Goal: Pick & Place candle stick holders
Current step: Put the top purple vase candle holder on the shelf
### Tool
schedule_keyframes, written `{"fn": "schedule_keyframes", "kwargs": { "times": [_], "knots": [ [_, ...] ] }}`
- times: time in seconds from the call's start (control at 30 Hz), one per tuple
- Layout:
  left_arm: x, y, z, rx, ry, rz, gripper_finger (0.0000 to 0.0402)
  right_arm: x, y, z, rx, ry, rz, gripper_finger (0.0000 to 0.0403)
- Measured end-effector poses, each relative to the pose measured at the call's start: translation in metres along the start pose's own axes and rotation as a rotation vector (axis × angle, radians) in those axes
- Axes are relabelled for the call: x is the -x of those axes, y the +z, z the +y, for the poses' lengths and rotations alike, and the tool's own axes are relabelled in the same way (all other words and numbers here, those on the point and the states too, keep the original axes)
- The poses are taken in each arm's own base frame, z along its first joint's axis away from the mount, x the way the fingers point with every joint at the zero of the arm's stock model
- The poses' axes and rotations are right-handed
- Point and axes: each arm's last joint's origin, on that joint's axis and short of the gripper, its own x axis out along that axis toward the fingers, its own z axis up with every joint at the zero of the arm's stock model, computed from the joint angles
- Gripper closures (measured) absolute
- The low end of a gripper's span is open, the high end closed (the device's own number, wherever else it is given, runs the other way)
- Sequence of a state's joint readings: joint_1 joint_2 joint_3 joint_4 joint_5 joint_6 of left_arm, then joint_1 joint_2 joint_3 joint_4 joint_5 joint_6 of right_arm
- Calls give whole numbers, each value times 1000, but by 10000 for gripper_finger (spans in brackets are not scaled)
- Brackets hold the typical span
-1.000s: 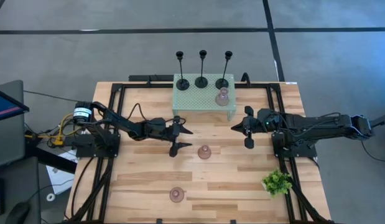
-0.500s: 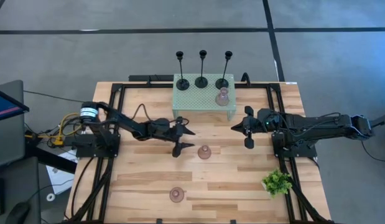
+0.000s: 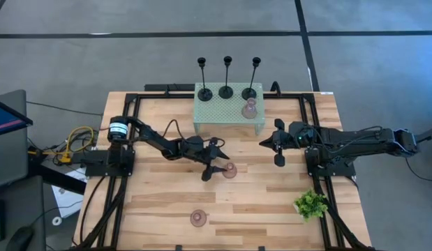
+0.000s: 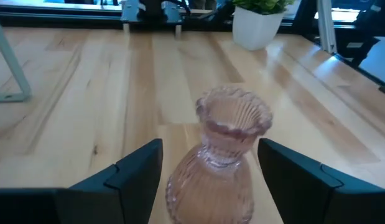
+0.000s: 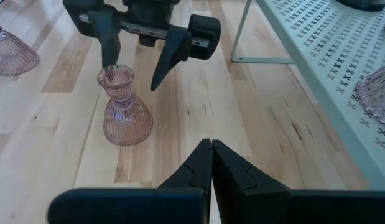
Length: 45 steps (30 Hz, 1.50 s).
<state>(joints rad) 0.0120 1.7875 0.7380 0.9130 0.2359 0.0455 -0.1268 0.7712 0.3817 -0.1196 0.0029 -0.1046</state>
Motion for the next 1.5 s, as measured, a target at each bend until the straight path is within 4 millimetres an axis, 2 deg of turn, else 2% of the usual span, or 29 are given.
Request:
{"fn": "schedule_keyframes", "kwargs": {
  "times": [0.23, 0.37, 0.63, 0.87, 1.03, 1.33, 1.5],
  "knots": [
    [-1, 6, -7, -6, -19, -25, 137, 0, 0, 0, 0, 0, 0, 403],
    [-9, 1, -5, 4, -20, -12, 137, 0, 0, 0, 0, 0, 0, 403],
    [-24, 5, -2, 0, -26, -34, 137, 0, 0, 0, 0, -1, -2, 403],
    [-24, 4, -2, 15, -25, -28, 139, 0, 0, 0, 0, -1, 1, 403],
    [-24, 4, -2, 19, -26, -29, 167, 0, 0, 0, 0, -1, 1, 403],
    [-24, 4, -2, 45, -25, -30, 257, 0, 0, 0, 0, -2, 1, 403],
    [-23, 6, -2, 95, -26, -30, 257, 0, 0, 0, 0, -2, 1, 403]
  ]
}}
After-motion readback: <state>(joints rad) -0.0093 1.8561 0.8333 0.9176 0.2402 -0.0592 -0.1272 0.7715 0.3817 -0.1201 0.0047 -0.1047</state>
